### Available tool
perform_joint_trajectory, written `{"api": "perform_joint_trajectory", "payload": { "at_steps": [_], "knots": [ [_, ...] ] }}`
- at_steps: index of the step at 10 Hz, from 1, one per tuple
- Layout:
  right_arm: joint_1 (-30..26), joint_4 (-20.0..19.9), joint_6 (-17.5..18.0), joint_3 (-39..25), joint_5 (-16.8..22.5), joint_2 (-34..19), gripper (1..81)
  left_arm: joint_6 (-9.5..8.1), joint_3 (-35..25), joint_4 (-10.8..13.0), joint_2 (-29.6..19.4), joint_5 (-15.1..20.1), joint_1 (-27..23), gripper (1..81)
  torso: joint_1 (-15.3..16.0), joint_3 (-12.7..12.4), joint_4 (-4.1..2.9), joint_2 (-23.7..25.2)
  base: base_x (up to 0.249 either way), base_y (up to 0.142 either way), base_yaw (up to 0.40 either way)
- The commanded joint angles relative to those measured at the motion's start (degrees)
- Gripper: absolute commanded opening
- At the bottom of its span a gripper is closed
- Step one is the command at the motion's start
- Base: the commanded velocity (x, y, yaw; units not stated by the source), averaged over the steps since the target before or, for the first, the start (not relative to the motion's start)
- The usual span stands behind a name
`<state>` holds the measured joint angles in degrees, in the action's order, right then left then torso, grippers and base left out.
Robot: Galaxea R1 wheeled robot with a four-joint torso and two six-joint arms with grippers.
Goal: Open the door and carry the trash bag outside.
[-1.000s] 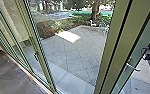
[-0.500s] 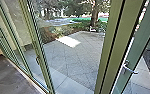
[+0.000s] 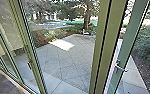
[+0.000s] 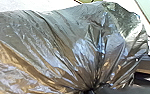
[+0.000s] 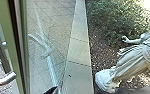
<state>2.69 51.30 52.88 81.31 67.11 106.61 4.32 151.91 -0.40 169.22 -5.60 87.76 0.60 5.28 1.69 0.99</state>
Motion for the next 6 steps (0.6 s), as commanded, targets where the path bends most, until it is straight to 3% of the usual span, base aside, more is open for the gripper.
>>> {"api": "perform_joint_trajectory", "payload": {
  "at_steps": [1, 2, 3, 4, 6],
  "knots": [
    [-6.8, 10.1, -2.5, 4.4, 2.3, -2.2, 81.1, -0.1, -0.1, -0.4, -0.1, 3.3, -1.8, 1.0, 0.0, -2.3, 3.3, 0.0, 0.0, 0.0, 0.0],
    [-6.6, 10.2, -3.5, 4.9, 1.4, -2.2, 81.1, -0.1, -0.1, -0.4, 0.1, 3.3, -1.8, 1.0, 0.0, -0.9, 1.38, 0.0, 0.0, 0.0, 0.0],
    [-6.4, 10.1, -4.3, 5.6, 0.3, -1.9, 81.1, -0.1, -0.1, -0.4, 0.2, 3.3, -1.8, 1.0, 0.0, -1.6, 2.56, 0.0, 0.0, 0.0, 0.0],
    [-5.2, 10.4, -4.7, 6.1, -1.0, -1.8, 81.1, -0.1, 0.0, -0.4, 0.1, 3.3, -1.7, 1.0, 0.0, -1.9, 3.02, 0.0, 0.0, 0.0, 0.0],
    [-1.9, 14.8, -4.5, 8.7, -6.5, -1.7, 81.1, -0.1, 0.0, -0.5, 0.0, 3.3, -1.5, 1.0, -0.1, -2.0, 3.13, 0.1, 0.0, 0.0, 0.0]
  ]
}}
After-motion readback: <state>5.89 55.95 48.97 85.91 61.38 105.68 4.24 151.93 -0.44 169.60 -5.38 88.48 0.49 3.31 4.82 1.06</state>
